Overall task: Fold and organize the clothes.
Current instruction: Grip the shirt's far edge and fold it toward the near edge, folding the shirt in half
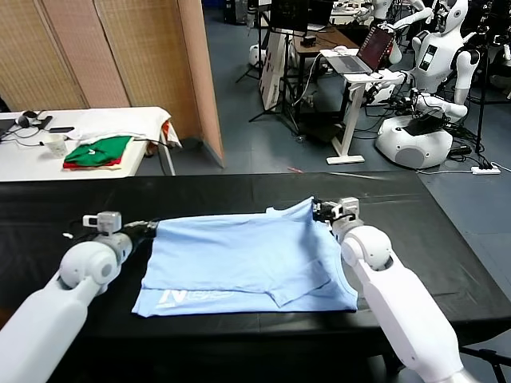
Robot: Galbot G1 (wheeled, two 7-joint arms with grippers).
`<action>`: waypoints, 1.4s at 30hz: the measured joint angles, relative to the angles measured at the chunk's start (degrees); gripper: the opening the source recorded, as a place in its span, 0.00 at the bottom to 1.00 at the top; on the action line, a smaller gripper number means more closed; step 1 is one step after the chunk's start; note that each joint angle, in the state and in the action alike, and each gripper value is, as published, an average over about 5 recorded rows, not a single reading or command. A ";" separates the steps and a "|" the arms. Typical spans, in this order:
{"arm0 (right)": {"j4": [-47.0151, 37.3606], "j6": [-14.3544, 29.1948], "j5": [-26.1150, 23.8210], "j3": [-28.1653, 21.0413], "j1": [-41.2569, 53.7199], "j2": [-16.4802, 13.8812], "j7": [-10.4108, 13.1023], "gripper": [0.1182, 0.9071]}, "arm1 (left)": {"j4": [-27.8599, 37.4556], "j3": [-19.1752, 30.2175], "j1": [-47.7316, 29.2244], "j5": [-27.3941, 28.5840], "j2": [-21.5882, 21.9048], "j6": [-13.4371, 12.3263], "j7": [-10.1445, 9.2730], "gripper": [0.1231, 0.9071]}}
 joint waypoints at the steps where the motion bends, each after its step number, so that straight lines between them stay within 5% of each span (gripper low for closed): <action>1: 1.30 -0.35 0.04 0.39 -0.87 -0.42 0.15 0.03 | -1.04 -0.39 0.85 -0.10 0.32 0.03 -0.12 0.03; 17: 17.18 -3.92 -3.95 5.18 -19.22 -5.24 0.90 0.03 | -13.56 -4.47 12.41 2.83 2.38 0.45 -1.92 0.03; 42: 23.31 -4.46 -4.73 8.20 -30.79 -5.48 1.36 0.03 | -16.86 -11.06 25.79 8.59 0.25 -0.66 -1.67 0.03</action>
